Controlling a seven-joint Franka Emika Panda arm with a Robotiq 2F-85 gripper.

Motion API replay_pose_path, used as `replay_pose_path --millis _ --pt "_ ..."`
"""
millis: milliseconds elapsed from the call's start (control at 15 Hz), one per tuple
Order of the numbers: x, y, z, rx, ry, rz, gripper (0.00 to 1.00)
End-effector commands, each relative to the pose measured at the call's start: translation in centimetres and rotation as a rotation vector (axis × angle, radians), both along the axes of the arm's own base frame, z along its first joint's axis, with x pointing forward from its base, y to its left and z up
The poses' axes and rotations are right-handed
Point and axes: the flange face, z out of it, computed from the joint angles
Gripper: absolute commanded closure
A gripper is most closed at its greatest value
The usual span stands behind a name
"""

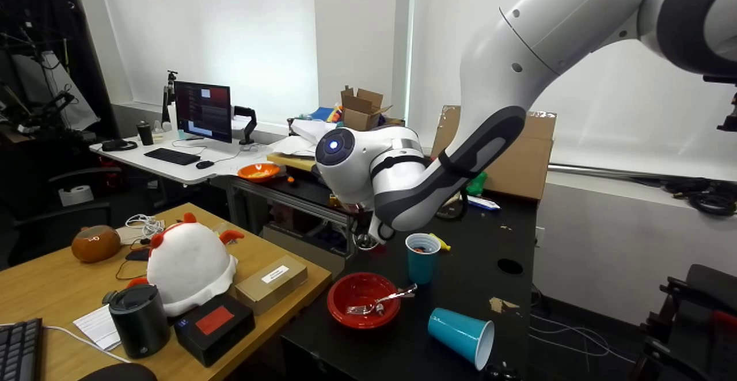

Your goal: Pour the things in the red cup into the red bowl

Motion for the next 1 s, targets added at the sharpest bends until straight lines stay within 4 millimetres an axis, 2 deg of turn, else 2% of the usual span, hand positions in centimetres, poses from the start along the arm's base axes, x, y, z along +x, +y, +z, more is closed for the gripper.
replay_pose_path --millis 0,933 --pt "-0.1 0.2 0.8 -0.014 -0.051 -0.016 0.99" --pt "-0.3 1.9 1.2 0.002 -0.195 -0.04 0.99"
